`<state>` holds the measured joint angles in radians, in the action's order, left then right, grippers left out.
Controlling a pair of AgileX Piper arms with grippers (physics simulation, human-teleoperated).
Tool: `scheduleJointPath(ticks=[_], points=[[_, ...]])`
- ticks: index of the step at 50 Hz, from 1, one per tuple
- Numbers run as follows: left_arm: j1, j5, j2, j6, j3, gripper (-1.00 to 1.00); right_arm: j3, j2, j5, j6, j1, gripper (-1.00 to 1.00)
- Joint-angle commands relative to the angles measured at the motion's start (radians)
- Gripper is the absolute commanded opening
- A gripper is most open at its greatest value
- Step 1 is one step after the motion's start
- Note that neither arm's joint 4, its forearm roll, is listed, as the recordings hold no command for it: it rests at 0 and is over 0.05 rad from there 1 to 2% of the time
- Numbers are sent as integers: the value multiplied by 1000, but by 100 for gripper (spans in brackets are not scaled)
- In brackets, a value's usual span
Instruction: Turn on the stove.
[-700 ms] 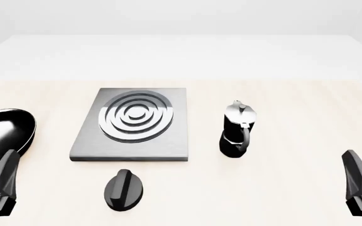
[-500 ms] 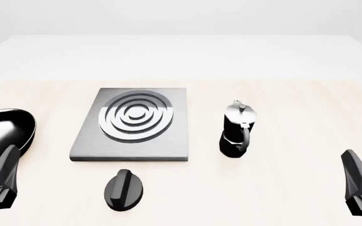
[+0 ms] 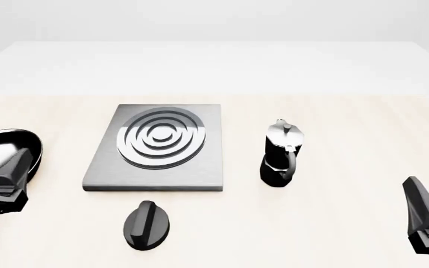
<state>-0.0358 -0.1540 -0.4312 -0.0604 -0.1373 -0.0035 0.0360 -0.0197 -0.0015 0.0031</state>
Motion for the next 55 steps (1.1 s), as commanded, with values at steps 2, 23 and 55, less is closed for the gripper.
scheduleJointPath(ticks=[2,23,55], points=[[44,33,-127,-64,-90,100,2,33,-24,-1,8,100],[159,162,-223,-47,-207,100,2,51,-39,0,9,100],[303,166,-350,17,-192,100,1,7,-7,1,6,100]])
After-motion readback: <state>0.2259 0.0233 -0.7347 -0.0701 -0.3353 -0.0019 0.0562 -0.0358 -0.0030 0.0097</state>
